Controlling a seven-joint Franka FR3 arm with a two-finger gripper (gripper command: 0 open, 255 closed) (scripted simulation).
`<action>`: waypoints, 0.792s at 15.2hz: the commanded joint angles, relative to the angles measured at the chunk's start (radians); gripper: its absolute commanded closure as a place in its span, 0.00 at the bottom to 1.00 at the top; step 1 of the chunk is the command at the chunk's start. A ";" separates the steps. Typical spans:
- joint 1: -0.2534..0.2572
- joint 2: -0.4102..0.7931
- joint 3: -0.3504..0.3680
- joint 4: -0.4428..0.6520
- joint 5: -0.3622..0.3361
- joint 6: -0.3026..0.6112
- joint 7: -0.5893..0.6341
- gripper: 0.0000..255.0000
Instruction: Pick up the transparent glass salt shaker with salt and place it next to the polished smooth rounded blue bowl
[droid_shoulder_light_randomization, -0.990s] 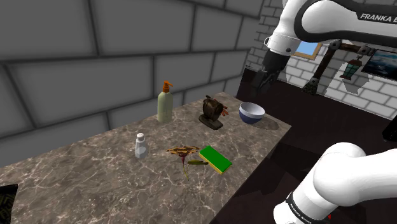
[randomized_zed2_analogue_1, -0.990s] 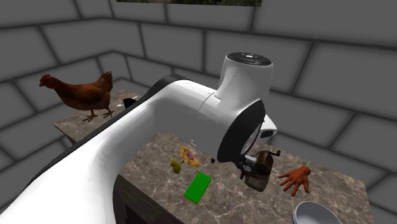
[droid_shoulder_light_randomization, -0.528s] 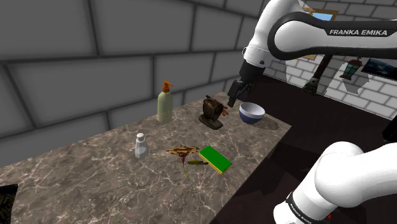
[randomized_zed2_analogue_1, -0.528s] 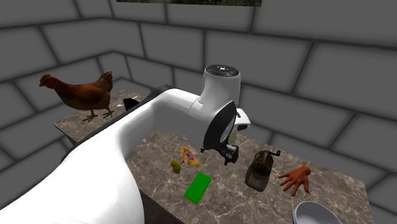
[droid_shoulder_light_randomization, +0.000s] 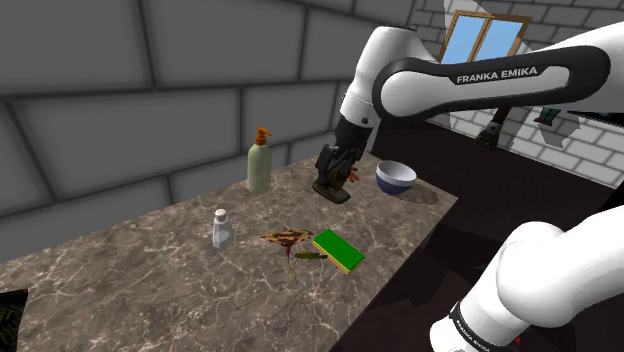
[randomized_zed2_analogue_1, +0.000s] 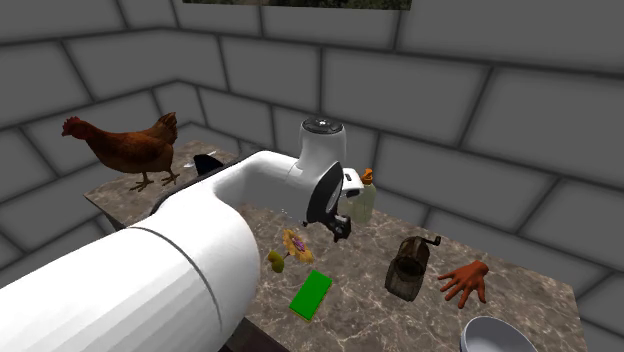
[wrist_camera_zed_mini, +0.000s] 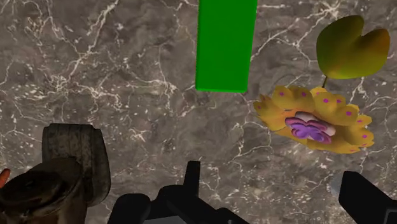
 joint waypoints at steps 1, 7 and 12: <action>0.010 0.052 0.032 0.003 0.007 0.064 0.030 0.00; 0.021 0.243 0.121 0.076 -0.020 0.219 0.126 0.00; 0.029 0.419 0.185 0.171 -0.102 0.322 0.233 0.00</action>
